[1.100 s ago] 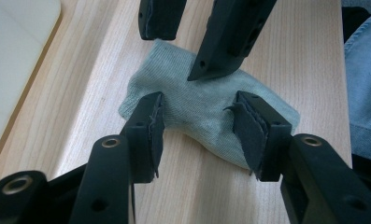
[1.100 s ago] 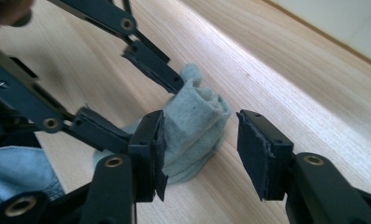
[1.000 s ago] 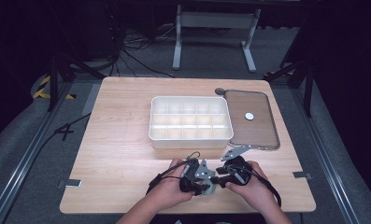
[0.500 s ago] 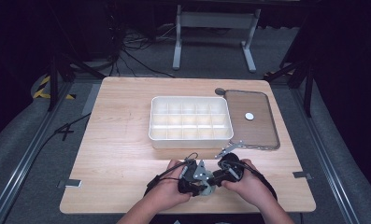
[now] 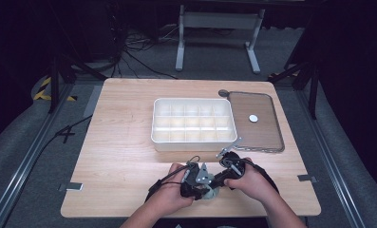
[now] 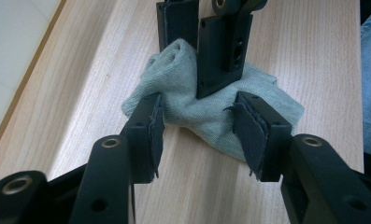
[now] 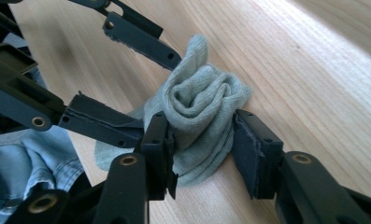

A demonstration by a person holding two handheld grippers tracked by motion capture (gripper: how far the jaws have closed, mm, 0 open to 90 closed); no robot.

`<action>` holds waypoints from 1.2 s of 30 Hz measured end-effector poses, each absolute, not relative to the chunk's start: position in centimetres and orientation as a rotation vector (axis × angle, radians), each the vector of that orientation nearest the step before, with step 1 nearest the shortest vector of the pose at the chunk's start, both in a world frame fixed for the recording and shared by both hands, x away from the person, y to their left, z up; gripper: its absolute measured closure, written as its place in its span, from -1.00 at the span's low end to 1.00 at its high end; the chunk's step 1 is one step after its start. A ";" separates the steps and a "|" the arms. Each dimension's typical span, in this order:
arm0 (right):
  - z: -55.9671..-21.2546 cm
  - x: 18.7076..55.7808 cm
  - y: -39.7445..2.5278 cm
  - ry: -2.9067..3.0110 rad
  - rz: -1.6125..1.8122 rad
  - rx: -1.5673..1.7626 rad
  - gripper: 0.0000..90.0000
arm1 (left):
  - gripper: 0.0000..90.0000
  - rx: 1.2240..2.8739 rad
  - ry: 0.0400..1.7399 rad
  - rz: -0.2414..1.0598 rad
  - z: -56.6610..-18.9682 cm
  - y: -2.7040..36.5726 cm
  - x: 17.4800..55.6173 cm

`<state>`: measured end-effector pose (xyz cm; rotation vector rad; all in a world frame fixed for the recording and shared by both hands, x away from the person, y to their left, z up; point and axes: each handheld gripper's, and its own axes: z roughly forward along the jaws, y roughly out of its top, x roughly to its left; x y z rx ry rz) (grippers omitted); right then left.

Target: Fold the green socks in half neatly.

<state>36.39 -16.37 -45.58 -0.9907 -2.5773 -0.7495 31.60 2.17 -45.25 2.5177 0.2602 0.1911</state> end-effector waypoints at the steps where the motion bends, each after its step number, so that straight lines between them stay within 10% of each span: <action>1: -45.6 36.4 -16.4 -2.577 -0.749 -0.991 0.34 | 0.17 2.518 0.260 0.191 -45.2 2.2 31.6; 36: -39.7 36.2 -16.1 -2.851 -0.826 -0.914 0.64 | 0.06 2.433 0.666 0.192 -42.7 10.4 35.0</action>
